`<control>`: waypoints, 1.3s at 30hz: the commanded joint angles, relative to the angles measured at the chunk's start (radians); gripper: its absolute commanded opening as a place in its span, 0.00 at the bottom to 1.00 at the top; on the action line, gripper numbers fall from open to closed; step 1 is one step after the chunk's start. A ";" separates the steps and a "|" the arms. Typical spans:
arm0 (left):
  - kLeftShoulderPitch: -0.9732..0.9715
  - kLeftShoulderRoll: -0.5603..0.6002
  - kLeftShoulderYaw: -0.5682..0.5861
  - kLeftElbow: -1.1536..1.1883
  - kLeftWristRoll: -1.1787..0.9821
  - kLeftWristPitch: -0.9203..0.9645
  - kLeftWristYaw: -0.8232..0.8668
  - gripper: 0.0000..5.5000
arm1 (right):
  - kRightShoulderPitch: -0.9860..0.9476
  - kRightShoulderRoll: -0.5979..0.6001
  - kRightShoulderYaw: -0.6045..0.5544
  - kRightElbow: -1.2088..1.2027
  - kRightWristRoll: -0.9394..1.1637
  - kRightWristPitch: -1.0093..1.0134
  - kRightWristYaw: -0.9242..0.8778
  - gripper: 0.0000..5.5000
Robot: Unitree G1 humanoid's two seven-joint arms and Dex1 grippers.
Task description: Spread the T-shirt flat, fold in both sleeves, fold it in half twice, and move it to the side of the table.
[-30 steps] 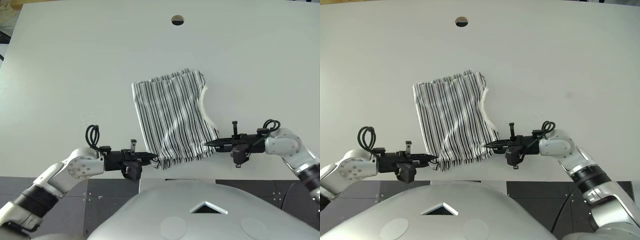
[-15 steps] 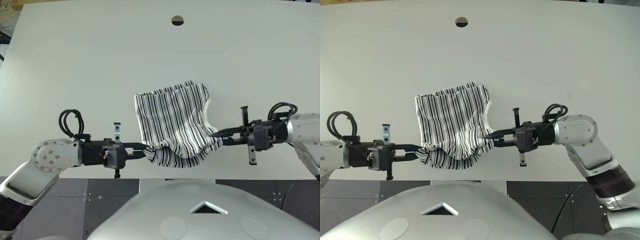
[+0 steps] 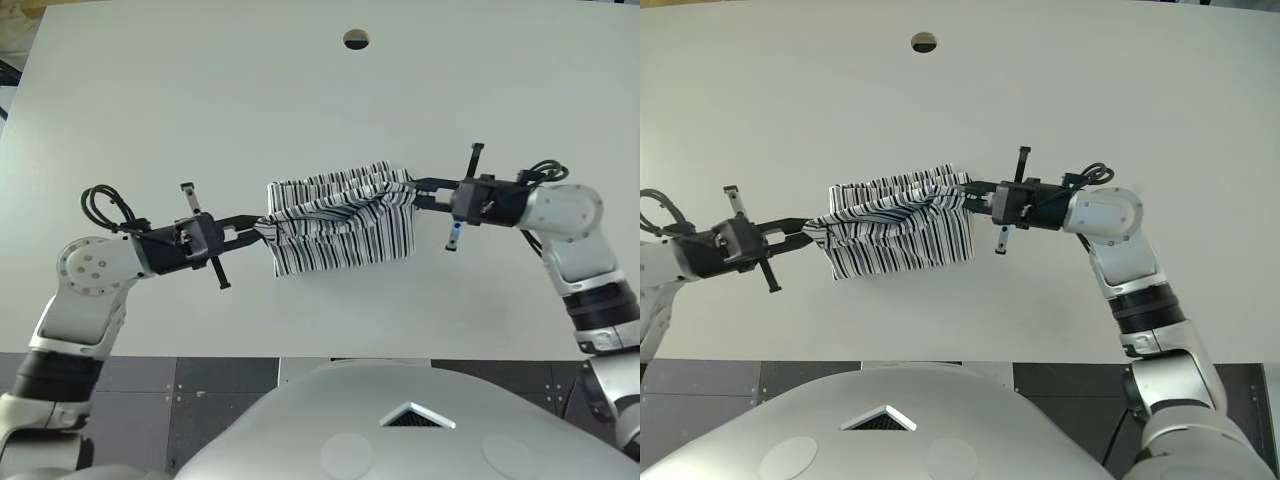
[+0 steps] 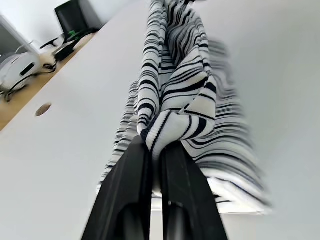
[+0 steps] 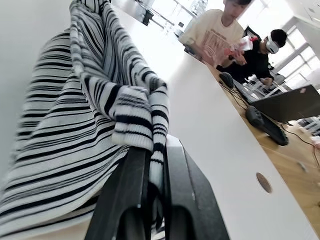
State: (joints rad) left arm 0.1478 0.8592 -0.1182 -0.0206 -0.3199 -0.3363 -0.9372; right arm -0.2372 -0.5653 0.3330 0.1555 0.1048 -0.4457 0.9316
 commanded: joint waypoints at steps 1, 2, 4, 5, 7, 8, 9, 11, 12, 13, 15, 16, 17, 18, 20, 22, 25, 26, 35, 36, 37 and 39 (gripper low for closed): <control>-0.094 -0.074 -0.006 0.133 0.078 -0.014 0.023 0.02 | -0.066 0.053 0.000 0.128 -0.055 -0.041 -0.023 0.02; -0.105 -0.087 -0.004 0.155 0.088 -0.018 0.023 0.02 | -0.075 0.065 0.000 0.155 -0.055 -0.045 -0.020 0.02; -0.125 -0.115 0.007 0.198 0.089 -0.012 0.022 0.09 | -0.106 0.093 -0.002 0.238 -0.079 -0.073 -0.036 0.12; -0.140 -0.129 0.016 0.220 0.090 -0.001 0.030 0.12 | -0.127 0.109 -0.005 0.293 -0.102 -0.089 -0.059 0.15; -0.167 -0.151 0.036 0.252 0.085 0.027 0.049 0.18 | -0.159 0.133 -0.012 0.379 -0.137 -0.106 -0.103 0.22; -0.180 -0.159 0.048 0.263 0.073 0.049 0.053 0.21 | -0.174 0.144 -0.017 0.415 -0.155 -0.108 -0.132 0.26; -0.190 -0.166 0.065 0.268 0.050 0.084 0.054 0.21 | -0.187 0.154 -0.022 0.448 -0.170 -0.102 -0.161 0.26; -0.207 -0.180 0.101 0.269 -0.007 0.173 0.051 0.21 | -0.217 0.178 -0.045 0.507 -0.186 -0.084 -0.229 0.26; -0.212 -0.185 0.119 0.268 -0.038 0.224 0.048 0.21 | -0.238 0.192 -0.066 0.542 -0.190 -0.067 -0.280 0.26; -0.215 -0.190 0.133 0.263 -0.061 0.267 0.044 0.21 | -0.256 0.201 -0.082 0.572 -0.195 -0.055 -0.319 0.26; -0.231 -0.199 0.160 0.274 -0.088 0.356 0.066 0.21 | -0.279 0.212 -0.113 0.610 -0.201 -0.037 -0.387 0.26; -0.249 -0.204 0.175 0.301 -0.084 0.393 0.096 0.21 | -0.284 0.216 -0.123 0.616 -0.206 -0.037 -0.415 0.26; -0.262 -0.209 0.186 0.319 -0.078 0.418 0.117 0.21 | -0.288 0.219 -0.128 0.621 -0.210 -0.040 -0.434 0.26; -0.266 -0.215 0.198 0.323 -0.077 0.443 0.133 0.21 | -0.280 0.223 -0.130 0.601 -0.209 -0.061 -0.435 0.26; -0.261 -0.225 0.211 0.313 -0.079 0.469 0.146 0.21 | -0.225 0.236 -0.098 0.476 -0.179 -0.157 -0.380 0.26; -0.256 -0.239 0.229 0.300 -0.080 0.485 0.169 0.21 | -0.148 0.241 -0.013 0.319 -0.159 -0.260 -0.296 0.26; -0.252 -0.261 0.248 0.281 -0.081 0.483 0.181 0.21 | -0.080 0.236 0.087 0.213 -0.246 -0.339 -0.264 0.26; -0.239 -0.268 0.254 0.252 -0.097 0.476 0.161 0.21 | -0.072 0.238 0.100 0.208 -0.274 -0.344 -0.269 0.26; -0.102 -0.320 0.192 -0.095 -0.177 0.443 0.024 0.21 | -0.107 0.322 0.181 0.369 -0.421 -0.261 -0.333 0.26; -0.104 -0.325 0.191 -0.092 -0.171 0.439 0.028 0.21 | -0.140 0.348 0.185 0.428 -0.443 -0.228 -0.353 0.26; -0.105 -0.329 0.190 -0.087 -0.164 0.434 0.031 0.21 | -0.167 0.368 0.187 0.474 -0.460 -0.208 -0.371 0.26; -0.109 -0.338 0.189 -0.077 -0.152 0.428 0.038 0.21 | -0.214 0.394 0.203 0.555 -0.501 -0.169 -0.395 0.26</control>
State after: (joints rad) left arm 0.0522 0.5281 0.0753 -0.1048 -0.4947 0.1017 -0.9140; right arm -0.3991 -0.1944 0.5193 0.6446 -0.3530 -0.6582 0.5521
